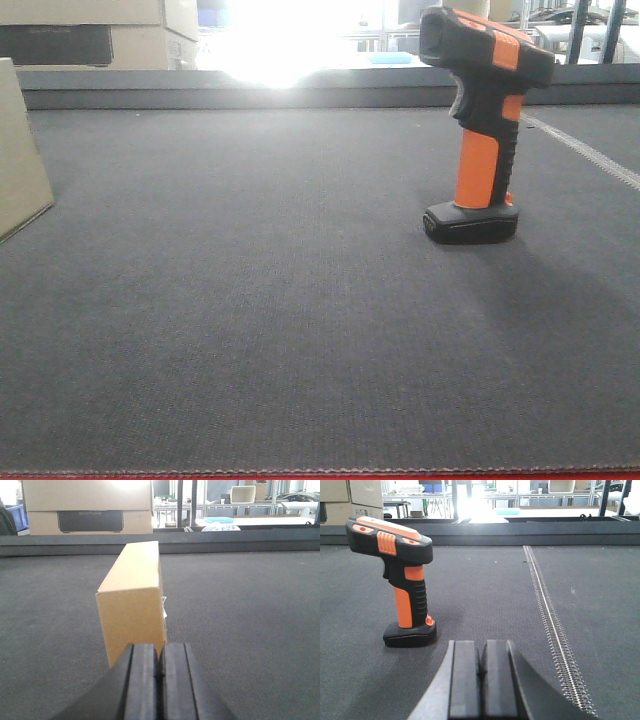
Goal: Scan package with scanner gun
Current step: 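Align the base at the table facing the tan box and scanner gun, then lower the left gripper over the tan box and grasp it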
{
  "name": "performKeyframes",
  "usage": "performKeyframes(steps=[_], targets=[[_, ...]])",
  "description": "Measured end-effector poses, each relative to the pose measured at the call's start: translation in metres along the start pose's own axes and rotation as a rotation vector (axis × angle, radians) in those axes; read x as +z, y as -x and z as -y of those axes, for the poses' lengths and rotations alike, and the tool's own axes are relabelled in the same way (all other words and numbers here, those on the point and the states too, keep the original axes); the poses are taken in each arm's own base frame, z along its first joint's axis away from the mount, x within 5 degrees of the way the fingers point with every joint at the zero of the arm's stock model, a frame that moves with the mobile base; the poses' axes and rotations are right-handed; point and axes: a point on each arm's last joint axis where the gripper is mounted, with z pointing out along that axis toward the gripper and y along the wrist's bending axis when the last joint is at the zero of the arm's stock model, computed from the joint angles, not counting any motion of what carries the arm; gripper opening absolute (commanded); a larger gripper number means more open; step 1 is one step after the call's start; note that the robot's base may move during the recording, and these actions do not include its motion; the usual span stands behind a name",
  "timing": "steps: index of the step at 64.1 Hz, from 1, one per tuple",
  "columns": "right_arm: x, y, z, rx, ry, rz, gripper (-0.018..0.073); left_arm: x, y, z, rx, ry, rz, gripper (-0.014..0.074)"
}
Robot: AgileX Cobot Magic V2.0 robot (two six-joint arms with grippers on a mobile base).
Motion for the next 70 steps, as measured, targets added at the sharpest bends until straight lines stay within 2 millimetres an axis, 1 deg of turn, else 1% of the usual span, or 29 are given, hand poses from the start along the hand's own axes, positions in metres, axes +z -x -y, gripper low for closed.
performKeyframes(steps=[37, 50, 62, 70], targets=[[0.000, 0.000, 0.000, 0.000, 0.000, 0.000, -0.0153, 0.000, 0.000, 0.000, 0.000, 0.000, 0.004, -0.0111], [0.000, 0.005, 0.000, 0.000, 0.000, 0.051, -0.0153, 0.000, 0.007, 0.000, 0.000, 0.000, 0.073, -0.0111], [0.000, 0.006, 0.000, 0.000, 0.000, 0.067, -0.0153, 0.000, 0.009, 0.000, 0.000, 0.000, 0.095, -0.0111], [-0.001, 0.013, 0.000, 0.000, 0.000, 0.144, -0.0153, -0.001, 0.010, 0.000, -0.005, 0.000, 0.107, -0.0111]])
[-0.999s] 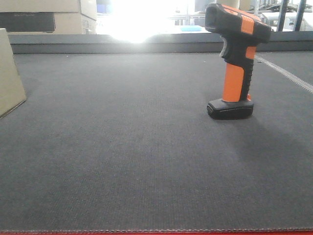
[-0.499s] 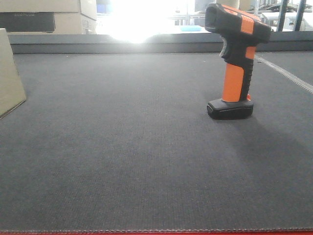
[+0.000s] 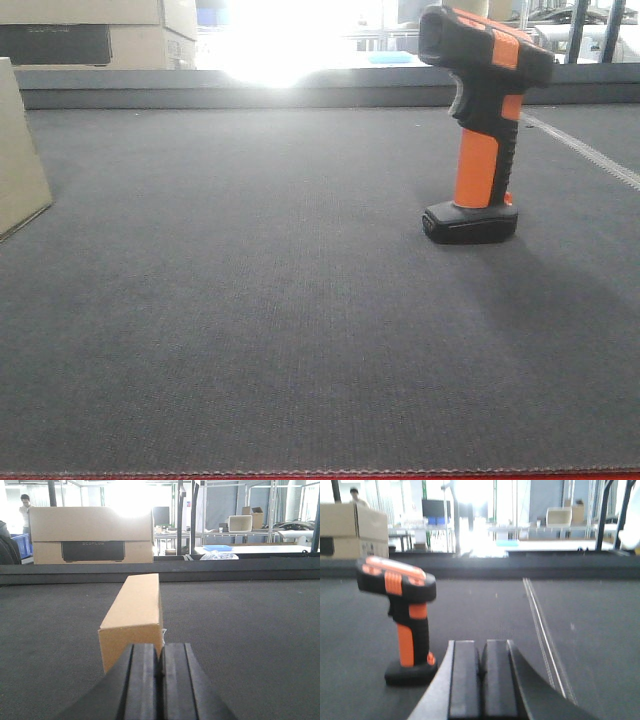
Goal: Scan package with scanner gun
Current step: 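Lower the left gripper over the tan box and grasp it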
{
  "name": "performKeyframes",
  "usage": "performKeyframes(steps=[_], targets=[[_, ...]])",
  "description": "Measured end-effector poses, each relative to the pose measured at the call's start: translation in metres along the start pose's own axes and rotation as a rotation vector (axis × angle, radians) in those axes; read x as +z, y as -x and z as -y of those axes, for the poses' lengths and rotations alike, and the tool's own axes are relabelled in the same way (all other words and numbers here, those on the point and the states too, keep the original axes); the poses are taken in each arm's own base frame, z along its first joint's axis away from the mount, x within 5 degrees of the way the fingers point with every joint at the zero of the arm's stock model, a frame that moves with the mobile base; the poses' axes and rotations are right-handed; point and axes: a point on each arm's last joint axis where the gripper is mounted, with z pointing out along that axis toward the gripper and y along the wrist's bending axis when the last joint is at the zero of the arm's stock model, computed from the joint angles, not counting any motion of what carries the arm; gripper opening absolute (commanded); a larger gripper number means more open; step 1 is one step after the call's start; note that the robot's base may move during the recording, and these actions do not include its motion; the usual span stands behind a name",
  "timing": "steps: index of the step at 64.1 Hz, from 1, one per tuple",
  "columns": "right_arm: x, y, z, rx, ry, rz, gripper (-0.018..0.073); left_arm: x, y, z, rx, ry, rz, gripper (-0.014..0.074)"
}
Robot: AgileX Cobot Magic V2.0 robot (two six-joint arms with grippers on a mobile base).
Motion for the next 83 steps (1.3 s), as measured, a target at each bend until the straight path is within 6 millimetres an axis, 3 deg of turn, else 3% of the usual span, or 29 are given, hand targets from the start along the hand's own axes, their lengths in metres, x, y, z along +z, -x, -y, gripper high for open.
performKeyframes(steps=[10, 23, 30, 34, 44, 48, 55, 67, 83], targets=[[-0.001, 0.015, -0.001, 0.000, 0.003, 0.049, -0.0153, 0.000, 0.005, 0.000, -0.005, 0.000, 0.055, -0.0111], [-0.013, 0.076, -0.007, 0.000, 0.020, 0.161, -0.0130, -0.001, 0.020, -0.001, -0.007, 0.002, 0.121, -0.0111], [-0.017, 0.102, -0.009, -0.001, 0.025, 0.176, 0.0026, -0.005, 0.044, -0.003, -0.007, 0.007, 0.135, -0.0087], [-0.016, 0.114, -0.010, -0.001, 0.026, 0.173, 0.0186, -0.009, 0.061, -0.004, -0.007, 0.011, 0.138, -0.0017], [-0.002, 0.136, -0.012, -0.002, 0.024, 0.136, 0.0506, -0.016, 0.106, -0.007, -0.009, 0.018, 0.133, 0.0302], [0.007, 0.139, -0.012, -0.001, 0.022, 0.105, 0.0577, -0.014, 0.120, -0.008, -0.009, 0.019, 0.109, 0.0437], [0.028, 0.134, -0.012, -0.001, 0.015, 0.026, 0.0561, -0.003, 0.144, -0.009, -0.024, 0.014, 0.054, 0.0610], [0.054, 0.122, -0.012, 0.000, 0.016, -0.083, 0.0561, 0.032, 0.166, -0.010, -0.058, -0.005, -0.165, 0.0601], [0.063, 0.116, -0.016, 0.002, 0.053, -0.127, 0.0561, 0.090, 0.200, -0.008, -0.058, -0.046, -0.494, 0.0601]])
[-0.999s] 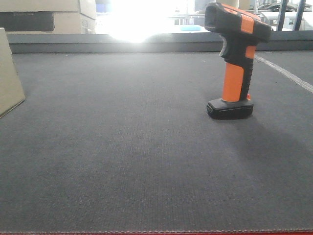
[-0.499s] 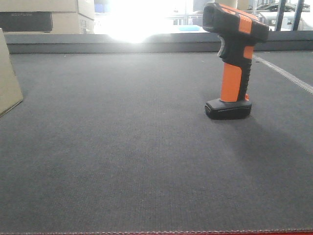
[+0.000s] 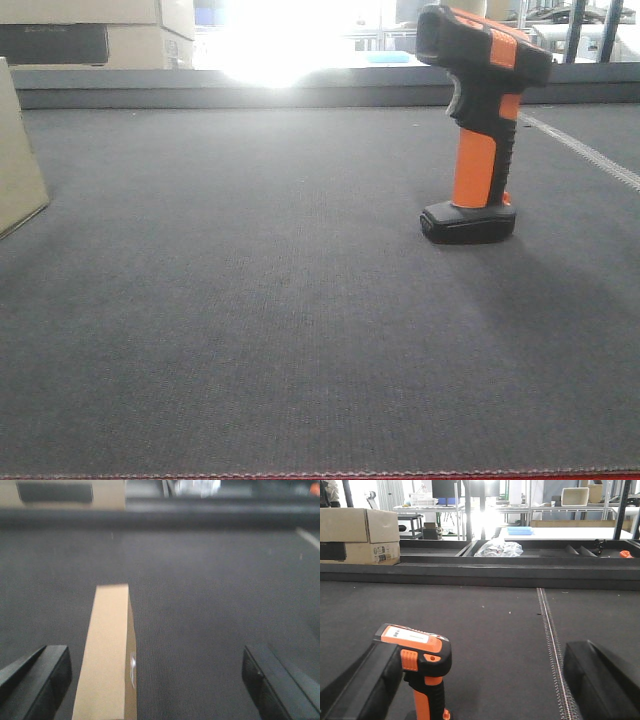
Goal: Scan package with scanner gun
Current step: 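Lower the left gripper over the tan box and grasp it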
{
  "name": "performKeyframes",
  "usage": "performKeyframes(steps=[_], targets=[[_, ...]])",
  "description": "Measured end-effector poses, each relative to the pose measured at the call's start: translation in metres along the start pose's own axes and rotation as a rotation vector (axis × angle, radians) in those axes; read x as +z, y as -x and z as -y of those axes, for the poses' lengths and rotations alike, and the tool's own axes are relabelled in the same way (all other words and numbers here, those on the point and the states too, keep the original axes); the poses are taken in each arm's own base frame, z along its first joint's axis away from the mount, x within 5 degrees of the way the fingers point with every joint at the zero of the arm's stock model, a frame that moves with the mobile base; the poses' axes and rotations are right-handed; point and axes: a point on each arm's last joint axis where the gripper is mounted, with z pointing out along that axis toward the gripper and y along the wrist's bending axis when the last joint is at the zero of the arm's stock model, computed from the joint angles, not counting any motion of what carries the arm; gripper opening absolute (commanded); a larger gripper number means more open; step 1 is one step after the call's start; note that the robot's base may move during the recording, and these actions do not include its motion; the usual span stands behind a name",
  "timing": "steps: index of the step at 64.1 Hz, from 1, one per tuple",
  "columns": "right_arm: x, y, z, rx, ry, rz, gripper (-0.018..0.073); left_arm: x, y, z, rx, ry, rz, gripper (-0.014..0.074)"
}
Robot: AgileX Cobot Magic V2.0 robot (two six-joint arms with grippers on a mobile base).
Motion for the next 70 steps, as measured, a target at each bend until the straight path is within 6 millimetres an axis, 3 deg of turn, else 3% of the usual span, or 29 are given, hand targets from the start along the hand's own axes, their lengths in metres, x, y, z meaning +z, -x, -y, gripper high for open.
performKeyframes(steps=[12, 27, 34, 47, 59, 70], targets=[[0.001, 0.000, -0.003, 0.000, 0.031, -0.004, 0.0561, 0.061, 0.036, -0.002, 0.010, 0.009, -0.321, 0.0601], [0.001, 0.000, -0.006, -0.001, 0.056, -0.003, 0.0561, 0.119, 0.053, -0.029, -0.018, 0.008, -0.510, 0.0601], [0.001, 0.000, -0.006, -0.001, 0.060, -0.003, 0.0561, 0.145, 0.049, -0.038, -0.008, -0.008, -0.575, 0.0601], [0.001, 0.000, -0.006, -0.001, 0.058, -0.002, 0.0561, 0.197, 0.022, -0.049, 0.010, 0.001, -0.738, 0.0601], [0.001, 0.000, -0.006, -0.001, 0.058, -0.002, 0.0561, 0.227, 0.003, -0.056, 0.027, 0.016, -0.823, 0.0601], [0.001, 0.000, -0.006, -0.001, 0.058, -0.002, 0.0561, 0.243, -0.006, -0.059, 0.039, 0.021, -0.837, 0.0601]])
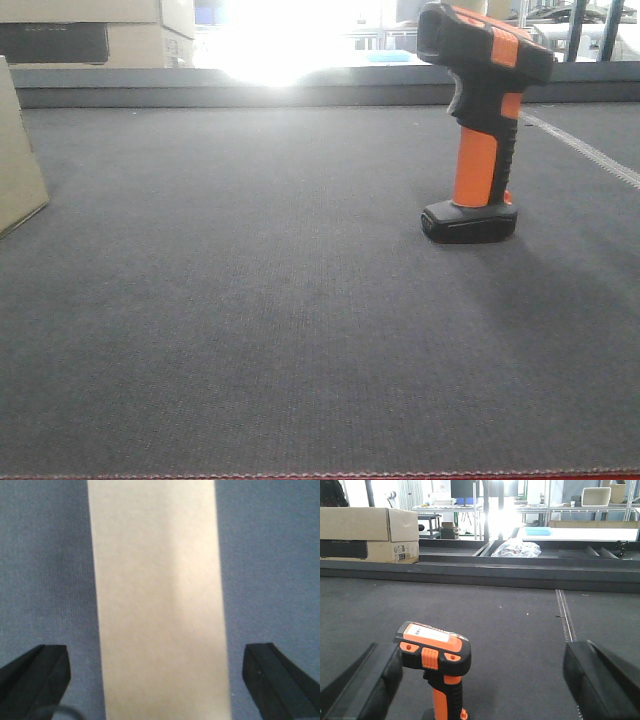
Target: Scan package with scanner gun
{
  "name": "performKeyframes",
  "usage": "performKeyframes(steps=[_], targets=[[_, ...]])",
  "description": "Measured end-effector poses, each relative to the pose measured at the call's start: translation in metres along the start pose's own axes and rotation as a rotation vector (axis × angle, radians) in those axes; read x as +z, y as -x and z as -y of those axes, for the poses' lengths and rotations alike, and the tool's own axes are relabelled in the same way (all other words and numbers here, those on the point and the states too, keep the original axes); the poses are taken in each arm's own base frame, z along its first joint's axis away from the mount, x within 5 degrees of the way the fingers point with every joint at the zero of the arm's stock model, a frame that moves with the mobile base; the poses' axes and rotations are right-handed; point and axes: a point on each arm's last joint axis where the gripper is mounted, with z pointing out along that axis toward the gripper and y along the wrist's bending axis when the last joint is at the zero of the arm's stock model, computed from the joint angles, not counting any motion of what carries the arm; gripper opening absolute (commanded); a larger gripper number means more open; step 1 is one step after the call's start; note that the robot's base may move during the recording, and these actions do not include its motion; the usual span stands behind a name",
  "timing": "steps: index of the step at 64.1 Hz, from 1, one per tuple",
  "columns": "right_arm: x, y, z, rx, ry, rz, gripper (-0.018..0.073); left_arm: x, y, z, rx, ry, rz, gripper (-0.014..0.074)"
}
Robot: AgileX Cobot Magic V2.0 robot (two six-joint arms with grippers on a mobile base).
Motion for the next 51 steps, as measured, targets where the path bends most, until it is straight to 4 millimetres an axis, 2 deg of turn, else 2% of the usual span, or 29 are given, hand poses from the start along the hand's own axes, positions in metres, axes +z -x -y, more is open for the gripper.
performKeyframes(steps=[14, 19, 22, 28, 35, 37, 51], targets=[[0.000, 0.000, 0.000, 0.000, 0.000, 0.000, 0.0561, 0.019, 0.003, -0.003, 0.013, 0.014, -0.039, 0.0597], [0.000, 0.000, 0.000, 0.000, 0.000, 0.000, 0.0561, 0.021, 0.004, -0.003, 0.013, 0.013, -0.043, 0.0556], [0.000, 0.000, 0.000, 0.000, 0.000, 0.000, 0.0561, 0.022, 0.004, -0.003, 0.013, 0.013, -0.046, 0.0490], [0.000, 0.000, 0.000, 0.000, 0.000, 0.000, 0.0561, 0.022, 0.004, -0.003, 0.013, 0.013, -0.046, 0.0284], [0.000, 0.000, 0.000, 0.000, 0.000, 0.000, 0.0561, 0.022, 0.004, -0.003, 0.012, 0.011, -0.047, -0.0050], [0.000, 0.000, 0.000, 0.000, 0.000, 0.000, 0.0561, 0.022, 0.004, -0.003, 0.012, 0.010, -0.049, -0.0111], [0.000, 0.000, 0.000, 0.000, 0.000, 0.000, 0.0561, 0.020, 0.003, 0.000, 0.000, -0.022, -0.066, -0.0111]])
